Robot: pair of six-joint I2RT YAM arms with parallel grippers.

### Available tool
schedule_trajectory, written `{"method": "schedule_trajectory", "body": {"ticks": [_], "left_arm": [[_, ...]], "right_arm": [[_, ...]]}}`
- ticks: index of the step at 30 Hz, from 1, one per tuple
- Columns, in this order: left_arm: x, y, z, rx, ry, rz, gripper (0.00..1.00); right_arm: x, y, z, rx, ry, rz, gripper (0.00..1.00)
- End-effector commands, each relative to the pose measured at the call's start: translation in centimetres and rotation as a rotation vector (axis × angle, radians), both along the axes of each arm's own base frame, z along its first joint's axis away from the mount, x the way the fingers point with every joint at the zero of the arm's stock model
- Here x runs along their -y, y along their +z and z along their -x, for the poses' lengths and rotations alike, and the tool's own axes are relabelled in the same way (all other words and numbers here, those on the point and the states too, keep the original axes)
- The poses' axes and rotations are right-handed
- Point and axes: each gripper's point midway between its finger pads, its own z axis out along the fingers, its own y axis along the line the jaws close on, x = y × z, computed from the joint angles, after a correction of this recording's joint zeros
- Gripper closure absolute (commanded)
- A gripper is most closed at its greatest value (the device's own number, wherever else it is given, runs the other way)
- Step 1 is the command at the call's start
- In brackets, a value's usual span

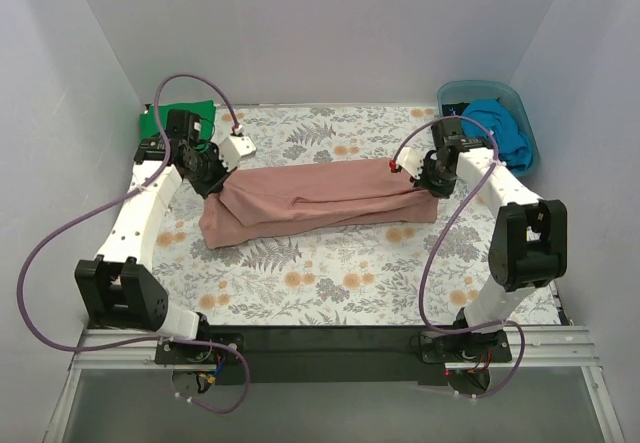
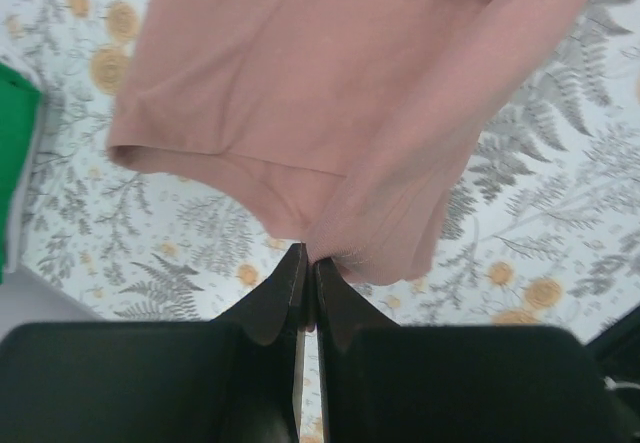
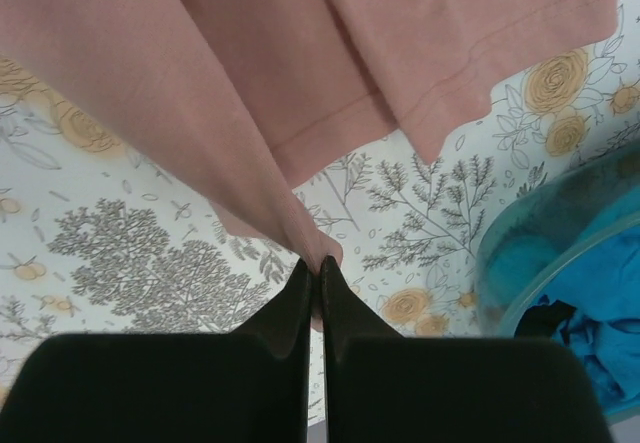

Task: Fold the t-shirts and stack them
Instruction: Fold the tshirt

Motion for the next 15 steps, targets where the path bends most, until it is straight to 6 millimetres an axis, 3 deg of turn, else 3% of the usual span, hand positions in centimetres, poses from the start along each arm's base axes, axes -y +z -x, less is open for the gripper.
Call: {"method": "schedule_trajectory", "body": {"ticks": [1, 9, 15], "left_arm": [[-0.4, 2.0, -3.6, 0.107, -0.009, 0.015, 1.00], [0.2, -0.4, -9.0, 0.092, 0.005, 0.036, 1.00], [0.0, -1.0, -11.6, 0.123, 0.022, 0.023, 1.00]], "right_arm": [[0.4, 0.7, -2.4, 0.024, 0.062, 0.030, 0.99], [0.6, -1.2, -5.6, -0.003, 0.059, 0.051, 0.99], [0.8, -2.5, -6.5, -0.027, 0.055, 0.053, 0.99]]}}
